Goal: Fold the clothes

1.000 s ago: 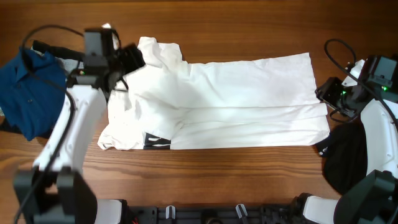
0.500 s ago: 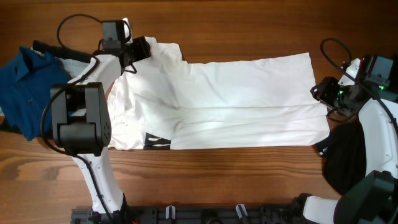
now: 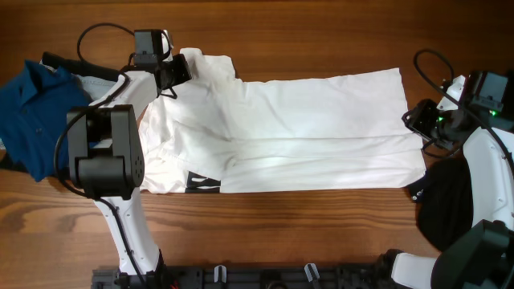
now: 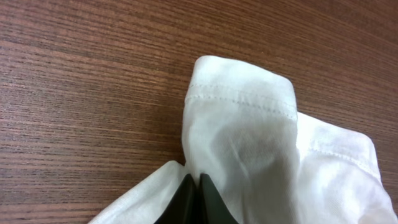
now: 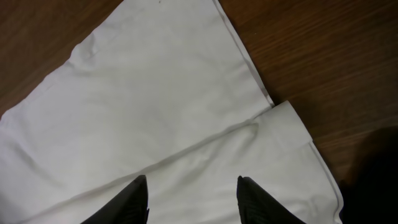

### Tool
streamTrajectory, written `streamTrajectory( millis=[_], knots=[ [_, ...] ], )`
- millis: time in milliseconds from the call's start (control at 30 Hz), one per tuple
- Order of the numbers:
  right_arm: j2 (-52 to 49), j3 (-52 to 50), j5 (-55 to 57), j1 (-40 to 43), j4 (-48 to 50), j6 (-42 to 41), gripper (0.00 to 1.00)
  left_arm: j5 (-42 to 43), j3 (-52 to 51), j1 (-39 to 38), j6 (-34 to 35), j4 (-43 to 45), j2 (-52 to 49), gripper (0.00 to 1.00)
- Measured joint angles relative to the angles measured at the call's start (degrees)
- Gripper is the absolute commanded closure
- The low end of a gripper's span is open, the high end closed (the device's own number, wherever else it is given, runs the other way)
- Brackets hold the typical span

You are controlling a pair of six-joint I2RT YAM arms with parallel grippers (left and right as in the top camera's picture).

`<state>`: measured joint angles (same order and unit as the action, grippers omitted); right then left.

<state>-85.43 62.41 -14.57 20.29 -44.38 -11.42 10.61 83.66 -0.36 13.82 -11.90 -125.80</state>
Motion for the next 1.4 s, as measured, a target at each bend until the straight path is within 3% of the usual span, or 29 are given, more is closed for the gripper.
streamTrajectory(
  millis=[100,400,800,967,1100,1233,1400],
  knots=[
    [0.0,0.0,0.0,0.0,-0.4,0.1,0.61,0.0,0.0,0.0,0.0,-0.9,0.0,0.96],
    [-3.9,0.0,0.6,0.0,1.2,0.2,0.62,1.3,0.2,0.0,0.4,-5.1,6.6,0.96],
    [-3.9,0.0,1.8,0.0,1.6,0.2,0.64,1.3,0.3,0.0,1.5,-6.4,6.8,0.96],
    [-7.2,3.4,3.0,-1.3,0.6,3.8,0.57,1.5,0.3,0.0,1.5,-9.4,6.8,0.96],
    [-16.8,12.7,4.5,-3.2,9.0,5.9,0.49,2.9,0.3,0.0,1.5,-11.6,6.8,0.96],
    [-24.0,14.6,4.8,-3.5,24.0,7.2,0.46,3.0,0.3,0.0,1.5,-12.3,6.8,0.96],
    [-33.1,14.8,5.2,-5.2,35.7,8.1,0.46,3.0,0.3,0.0,1.8,-12.3,6.8,0.96]
  ],
)
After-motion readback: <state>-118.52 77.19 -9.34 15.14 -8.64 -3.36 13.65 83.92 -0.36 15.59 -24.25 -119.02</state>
